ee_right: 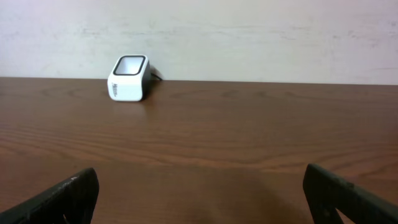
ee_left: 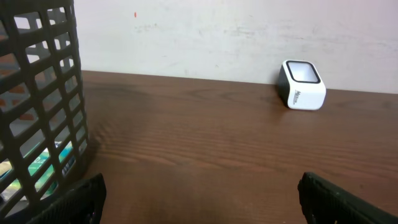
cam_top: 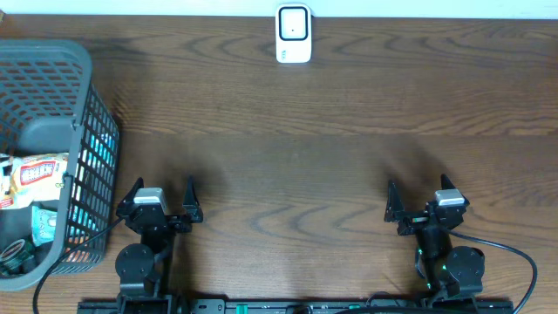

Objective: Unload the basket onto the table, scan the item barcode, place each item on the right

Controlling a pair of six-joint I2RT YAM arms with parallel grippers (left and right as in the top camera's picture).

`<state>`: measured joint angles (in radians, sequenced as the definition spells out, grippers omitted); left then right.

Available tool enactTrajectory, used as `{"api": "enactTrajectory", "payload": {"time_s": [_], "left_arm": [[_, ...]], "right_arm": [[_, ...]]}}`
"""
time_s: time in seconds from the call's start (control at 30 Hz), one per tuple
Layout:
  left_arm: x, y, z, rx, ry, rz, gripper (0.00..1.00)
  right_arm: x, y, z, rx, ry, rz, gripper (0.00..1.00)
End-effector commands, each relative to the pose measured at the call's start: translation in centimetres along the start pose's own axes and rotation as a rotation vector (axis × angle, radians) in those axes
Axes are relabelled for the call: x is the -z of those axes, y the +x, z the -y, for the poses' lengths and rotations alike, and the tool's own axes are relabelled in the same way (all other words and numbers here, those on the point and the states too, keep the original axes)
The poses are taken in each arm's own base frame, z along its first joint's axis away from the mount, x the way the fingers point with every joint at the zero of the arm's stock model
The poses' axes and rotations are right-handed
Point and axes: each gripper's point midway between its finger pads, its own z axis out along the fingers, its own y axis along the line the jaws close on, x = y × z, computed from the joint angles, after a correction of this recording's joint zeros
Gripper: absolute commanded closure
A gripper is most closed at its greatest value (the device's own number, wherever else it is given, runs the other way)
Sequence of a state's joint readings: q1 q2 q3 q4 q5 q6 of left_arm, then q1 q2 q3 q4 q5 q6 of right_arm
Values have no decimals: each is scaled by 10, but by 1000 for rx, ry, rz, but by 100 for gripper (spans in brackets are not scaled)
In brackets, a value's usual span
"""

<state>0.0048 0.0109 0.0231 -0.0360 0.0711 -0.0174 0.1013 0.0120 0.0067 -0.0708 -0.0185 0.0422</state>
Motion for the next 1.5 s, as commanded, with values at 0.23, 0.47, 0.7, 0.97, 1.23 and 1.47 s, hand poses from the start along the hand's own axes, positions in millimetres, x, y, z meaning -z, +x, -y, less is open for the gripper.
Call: {"api": "enactTrajectory", "payload": {"time_s": [0.23,0.47,0.7,0.97,1.23,1.47], "left_arm": [[-1,15,-3,-19,-12,-42,2],[-1,15,-3,-19,-12,-42,2],[-1,15,-3,-19,-12,-42,2],[-1,15,-3,-19,-12,-42,2],[-1,15,-3,-19,-12,-42,2],[3,-2,36,153,213,4,2]], "right_arm": [[0,0,-2,-12,-6,0,1],[0,0,-2,-12,-6,0,1],[0,0,-2,-12,-6,0,1],[0,0,-2,-12,-6,0,1],[0,0,-2,-12,-6,0,1],[0,0,-2,-12,-6,0,1]]}}
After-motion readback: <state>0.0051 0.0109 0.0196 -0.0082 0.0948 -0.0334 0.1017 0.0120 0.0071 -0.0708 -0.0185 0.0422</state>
